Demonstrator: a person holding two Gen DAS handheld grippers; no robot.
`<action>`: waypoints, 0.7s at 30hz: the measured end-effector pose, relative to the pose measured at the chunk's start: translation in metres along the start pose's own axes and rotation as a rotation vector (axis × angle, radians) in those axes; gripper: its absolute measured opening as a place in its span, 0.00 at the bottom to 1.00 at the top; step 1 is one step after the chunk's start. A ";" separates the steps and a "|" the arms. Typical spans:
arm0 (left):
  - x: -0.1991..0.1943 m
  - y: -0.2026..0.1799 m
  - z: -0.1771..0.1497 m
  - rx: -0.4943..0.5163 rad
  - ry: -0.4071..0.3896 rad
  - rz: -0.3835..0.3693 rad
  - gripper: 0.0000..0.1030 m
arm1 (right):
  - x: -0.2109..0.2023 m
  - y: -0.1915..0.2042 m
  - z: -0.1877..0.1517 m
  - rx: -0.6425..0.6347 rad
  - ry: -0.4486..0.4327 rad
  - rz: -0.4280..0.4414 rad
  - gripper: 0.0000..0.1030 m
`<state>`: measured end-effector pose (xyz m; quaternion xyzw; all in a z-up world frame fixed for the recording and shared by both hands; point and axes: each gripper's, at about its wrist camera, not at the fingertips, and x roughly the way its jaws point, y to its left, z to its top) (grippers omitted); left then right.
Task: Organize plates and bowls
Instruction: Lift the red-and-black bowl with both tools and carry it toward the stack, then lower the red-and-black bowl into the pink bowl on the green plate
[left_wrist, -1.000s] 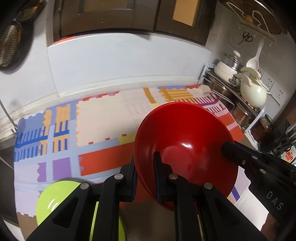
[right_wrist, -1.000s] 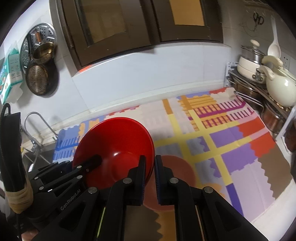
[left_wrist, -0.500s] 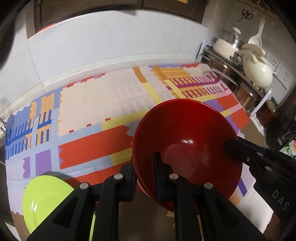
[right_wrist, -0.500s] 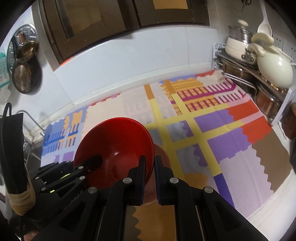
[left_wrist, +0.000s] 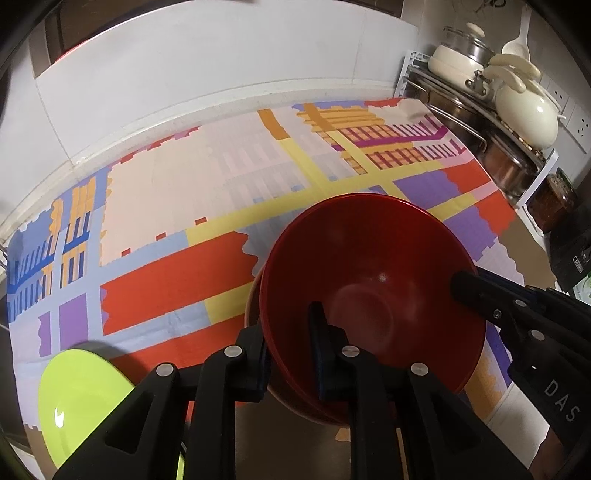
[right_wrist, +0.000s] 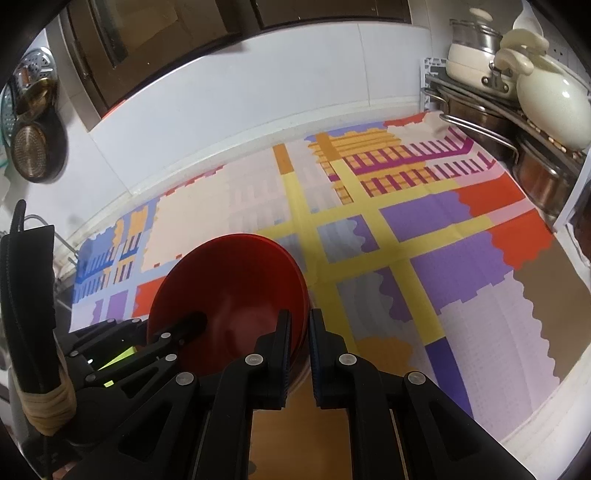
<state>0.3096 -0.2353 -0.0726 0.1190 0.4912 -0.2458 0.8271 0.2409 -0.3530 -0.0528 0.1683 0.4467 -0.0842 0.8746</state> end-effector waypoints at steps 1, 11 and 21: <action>0.001 -0.001 -0.001 0.002 0.004 0.002 0.20 | 0.001 -0.001 -0.001 -0.001 0.004 0.001 0.11; 0.006 -0.004 -0.002 0.029 0.004 0.029 0.27 | 0.013 -0.004 -0.006 -0.008 0.038 0.017 0.11; 0.004 -0.006 -0.001 0.030 0.014 -0.023 0.46 | 0.017 -0.004 -0.009 -0.010 0.047 0.006 0.20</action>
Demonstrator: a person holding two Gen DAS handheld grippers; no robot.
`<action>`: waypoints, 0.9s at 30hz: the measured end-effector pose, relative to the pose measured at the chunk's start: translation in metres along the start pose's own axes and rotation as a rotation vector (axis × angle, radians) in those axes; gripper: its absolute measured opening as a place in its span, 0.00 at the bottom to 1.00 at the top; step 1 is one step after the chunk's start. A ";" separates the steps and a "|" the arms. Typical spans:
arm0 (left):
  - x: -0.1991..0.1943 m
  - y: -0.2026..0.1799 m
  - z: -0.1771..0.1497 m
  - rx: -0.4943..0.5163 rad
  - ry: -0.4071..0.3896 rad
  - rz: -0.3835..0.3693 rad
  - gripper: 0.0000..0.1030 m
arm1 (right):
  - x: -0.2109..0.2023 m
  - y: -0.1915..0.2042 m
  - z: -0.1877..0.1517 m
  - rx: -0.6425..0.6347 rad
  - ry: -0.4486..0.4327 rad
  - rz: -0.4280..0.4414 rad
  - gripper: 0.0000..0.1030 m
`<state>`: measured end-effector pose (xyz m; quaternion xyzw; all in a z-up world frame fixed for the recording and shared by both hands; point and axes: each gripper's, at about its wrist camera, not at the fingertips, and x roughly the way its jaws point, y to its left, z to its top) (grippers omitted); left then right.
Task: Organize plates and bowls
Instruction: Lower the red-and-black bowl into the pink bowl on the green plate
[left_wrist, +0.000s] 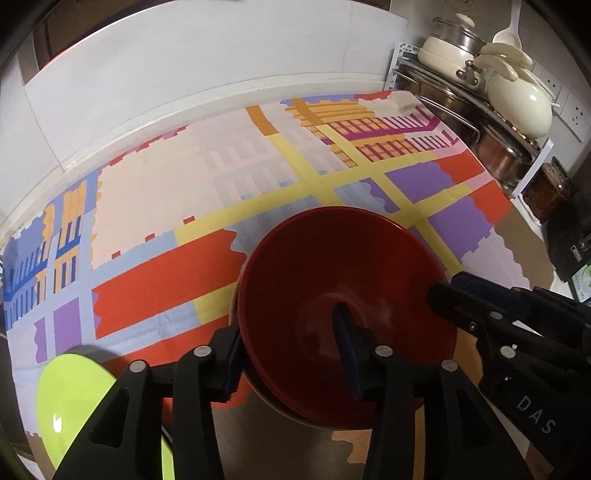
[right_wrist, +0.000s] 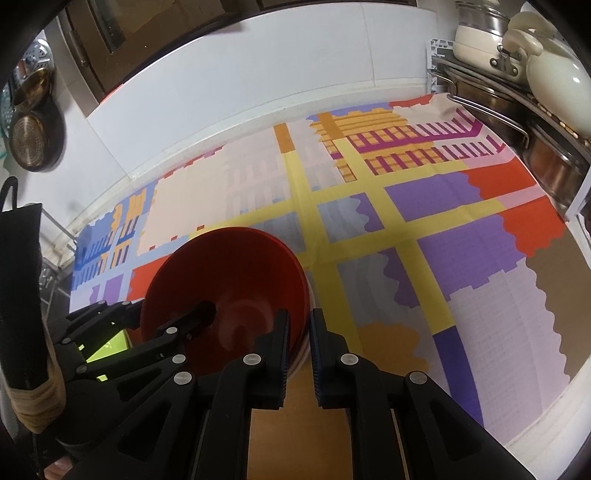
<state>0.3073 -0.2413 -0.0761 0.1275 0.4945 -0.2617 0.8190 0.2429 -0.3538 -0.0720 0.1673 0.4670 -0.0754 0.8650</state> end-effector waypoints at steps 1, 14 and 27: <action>0.000 -0.001 0.000 0.002 -0.001 -0.001 0.48 | -0.001 -0.001 0.000 0.000 -0.002 -0.005 0.23; -0.022 -0.002 0.005 0.028 -0.061 0.034 0.68 | -0.018 -0.008 0.003 0.033 -0.039 -0.002 0.26; -0.042 0.017 0.006 -0.003 -0.102 0.054 0.69 | -0.033 0.002 0.008 0.037 -0.077 0.011 0.33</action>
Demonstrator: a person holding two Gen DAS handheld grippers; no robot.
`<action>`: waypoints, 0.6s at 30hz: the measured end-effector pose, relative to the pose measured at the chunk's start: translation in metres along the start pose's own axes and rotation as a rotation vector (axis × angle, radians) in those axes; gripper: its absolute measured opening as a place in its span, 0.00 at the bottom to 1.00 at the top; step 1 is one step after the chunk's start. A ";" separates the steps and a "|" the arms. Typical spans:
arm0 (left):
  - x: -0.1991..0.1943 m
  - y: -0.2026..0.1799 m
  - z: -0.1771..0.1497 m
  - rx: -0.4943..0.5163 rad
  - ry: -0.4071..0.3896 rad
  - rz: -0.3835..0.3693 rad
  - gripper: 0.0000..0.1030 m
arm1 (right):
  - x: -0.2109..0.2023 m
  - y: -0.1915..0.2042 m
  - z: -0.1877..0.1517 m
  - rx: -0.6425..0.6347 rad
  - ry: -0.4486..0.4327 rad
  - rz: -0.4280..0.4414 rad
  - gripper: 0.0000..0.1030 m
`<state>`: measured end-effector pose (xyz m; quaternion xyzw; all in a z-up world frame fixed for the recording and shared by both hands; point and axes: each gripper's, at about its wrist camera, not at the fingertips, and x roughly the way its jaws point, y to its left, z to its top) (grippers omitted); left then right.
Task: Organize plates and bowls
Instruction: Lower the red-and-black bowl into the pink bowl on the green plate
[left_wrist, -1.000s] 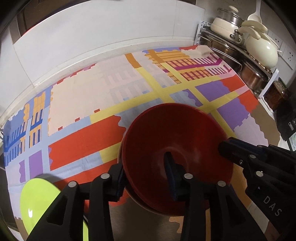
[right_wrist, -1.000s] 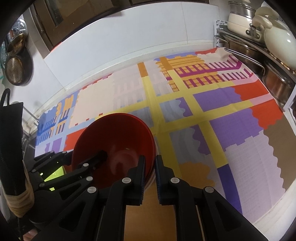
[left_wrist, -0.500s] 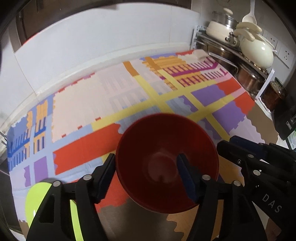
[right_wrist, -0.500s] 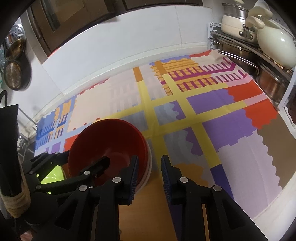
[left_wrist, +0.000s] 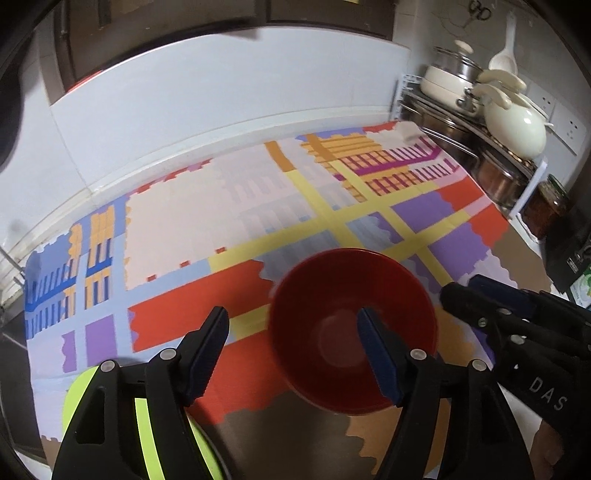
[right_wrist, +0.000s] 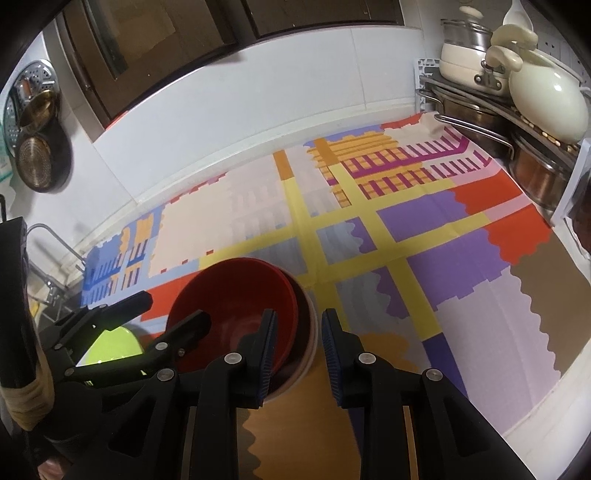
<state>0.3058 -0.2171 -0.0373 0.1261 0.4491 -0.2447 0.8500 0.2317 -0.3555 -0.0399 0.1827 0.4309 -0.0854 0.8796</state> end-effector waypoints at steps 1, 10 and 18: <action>0.000 0.003 0.000 -0.006 0.000 0.011 0.69 | 0.000 0.001 0.001 0.002 -0.003 -0.005 0.34; 0.019 0.022 -0.008 -0.047 0.064 0.049 0.69 | 0.020 0.002 0.001 0.036 0.029 -0.047 0.34; 0.044 0.021 -0.015 -0.049 0.123 0.038 0.68 | 0.042 -0.005 -0.008 0.081 0.099 -0.052 0.34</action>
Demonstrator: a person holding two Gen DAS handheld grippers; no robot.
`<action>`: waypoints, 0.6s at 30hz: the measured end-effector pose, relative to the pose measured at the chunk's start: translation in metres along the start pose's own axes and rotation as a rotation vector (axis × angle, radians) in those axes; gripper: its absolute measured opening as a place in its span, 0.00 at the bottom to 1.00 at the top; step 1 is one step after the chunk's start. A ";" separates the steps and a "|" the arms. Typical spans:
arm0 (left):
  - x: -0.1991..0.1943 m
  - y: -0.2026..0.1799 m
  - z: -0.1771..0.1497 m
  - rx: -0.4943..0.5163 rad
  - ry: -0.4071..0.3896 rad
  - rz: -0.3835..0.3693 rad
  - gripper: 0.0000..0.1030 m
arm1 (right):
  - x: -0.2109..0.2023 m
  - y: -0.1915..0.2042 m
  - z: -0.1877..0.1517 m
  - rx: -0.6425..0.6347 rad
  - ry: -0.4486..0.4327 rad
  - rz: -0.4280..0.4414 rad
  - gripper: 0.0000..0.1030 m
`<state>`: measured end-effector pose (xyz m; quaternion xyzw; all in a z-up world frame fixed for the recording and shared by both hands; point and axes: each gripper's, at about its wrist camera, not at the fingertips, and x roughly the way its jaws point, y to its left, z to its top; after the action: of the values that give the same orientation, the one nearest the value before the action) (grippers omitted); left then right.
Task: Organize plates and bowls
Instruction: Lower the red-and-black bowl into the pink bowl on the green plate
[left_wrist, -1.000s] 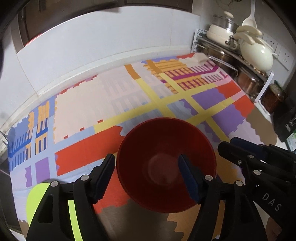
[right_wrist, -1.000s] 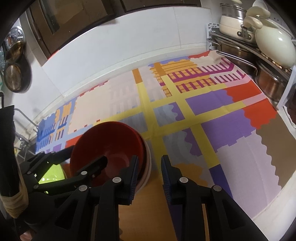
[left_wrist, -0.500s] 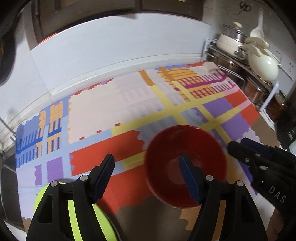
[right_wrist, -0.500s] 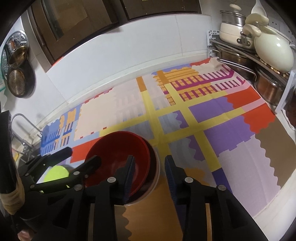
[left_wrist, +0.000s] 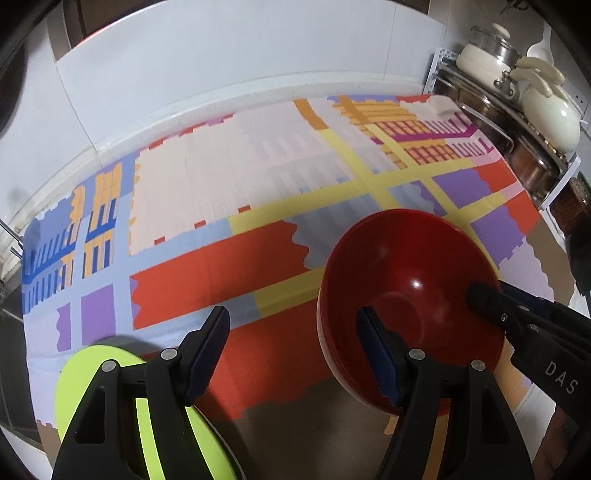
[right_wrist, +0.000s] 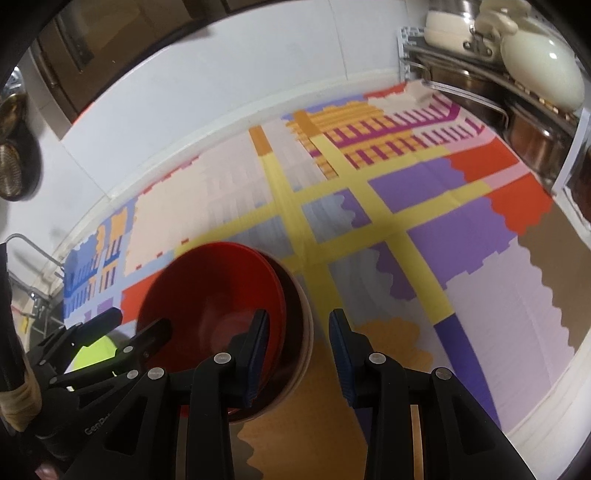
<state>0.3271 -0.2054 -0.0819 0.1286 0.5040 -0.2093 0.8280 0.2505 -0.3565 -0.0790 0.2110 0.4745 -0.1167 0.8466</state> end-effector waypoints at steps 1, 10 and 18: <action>0.001 0.000 0.000 0.000 0.002 -0.006 0.68 | 0.003 -0.001 -0.001 0.004 0.010 0.003 0.34; 0.017 -0.001 0.001 -0.026 0.065 -0.047 0.53 | 0.011 0.000 -0.003 0.020 0.042 0.020 0.34; 0.029 -0.002 -0.003 -0.084 0.126 -0.150 0.43 | 0.020 0.002 -0.005 0.035 0.096 0.027 0.33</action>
<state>0.3358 -0.2122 -0.1085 0.0683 0.5717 -0.2409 0.7813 0.2580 -0.3522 -0.0980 0.2375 0.5097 -0.1031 0.8205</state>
